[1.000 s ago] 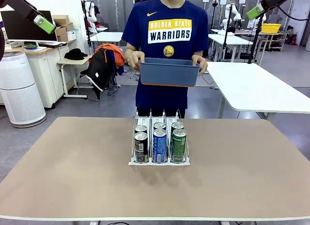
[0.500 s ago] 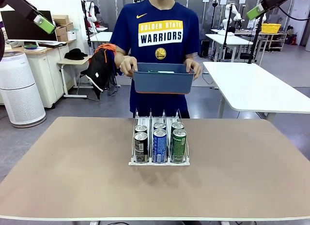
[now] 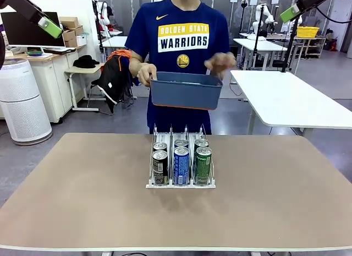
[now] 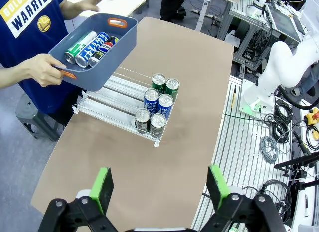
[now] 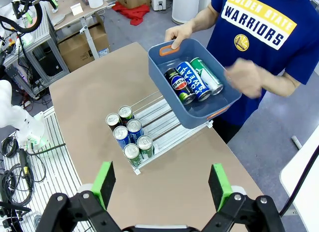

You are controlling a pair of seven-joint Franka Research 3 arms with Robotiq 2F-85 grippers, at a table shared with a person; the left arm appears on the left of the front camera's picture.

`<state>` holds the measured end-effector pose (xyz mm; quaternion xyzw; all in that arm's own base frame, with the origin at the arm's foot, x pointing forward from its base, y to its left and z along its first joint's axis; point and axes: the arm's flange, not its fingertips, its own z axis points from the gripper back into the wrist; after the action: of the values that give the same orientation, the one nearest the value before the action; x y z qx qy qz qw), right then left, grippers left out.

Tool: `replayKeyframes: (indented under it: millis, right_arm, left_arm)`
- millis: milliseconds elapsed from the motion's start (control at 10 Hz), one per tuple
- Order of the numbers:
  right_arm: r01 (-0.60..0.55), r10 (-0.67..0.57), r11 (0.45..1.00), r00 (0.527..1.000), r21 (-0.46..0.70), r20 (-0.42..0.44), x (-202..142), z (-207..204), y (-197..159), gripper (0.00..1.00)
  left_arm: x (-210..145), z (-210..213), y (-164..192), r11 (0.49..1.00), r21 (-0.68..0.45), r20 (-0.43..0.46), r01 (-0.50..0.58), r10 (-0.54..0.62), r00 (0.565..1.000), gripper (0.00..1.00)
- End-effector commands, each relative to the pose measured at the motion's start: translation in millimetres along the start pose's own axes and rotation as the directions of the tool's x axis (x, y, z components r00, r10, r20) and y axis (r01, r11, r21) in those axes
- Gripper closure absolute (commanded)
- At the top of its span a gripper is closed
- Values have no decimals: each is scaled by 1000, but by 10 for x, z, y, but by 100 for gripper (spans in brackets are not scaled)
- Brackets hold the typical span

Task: Fill the beverage cans into the dispenser.
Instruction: Pick up the Sprite handed by the human.

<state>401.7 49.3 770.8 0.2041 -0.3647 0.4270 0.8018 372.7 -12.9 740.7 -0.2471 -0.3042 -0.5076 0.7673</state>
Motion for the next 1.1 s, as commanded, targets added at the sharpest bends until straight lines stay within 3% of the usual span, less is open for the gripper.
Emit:
replayKeyframes:
  millis: [0,1000]
  right_arm:
    - [-5,5,1000,1000,3,-1,-7,-1,-4,0]
    - [-5,5,1000,1000,3,-1,-7,-1,-4,0]
  left_arm:
    - [0,6,-2,1000,1,1,1,-1,1000,0]
    - [0,6,-2,1000,1,1,1,-1,1000,0]
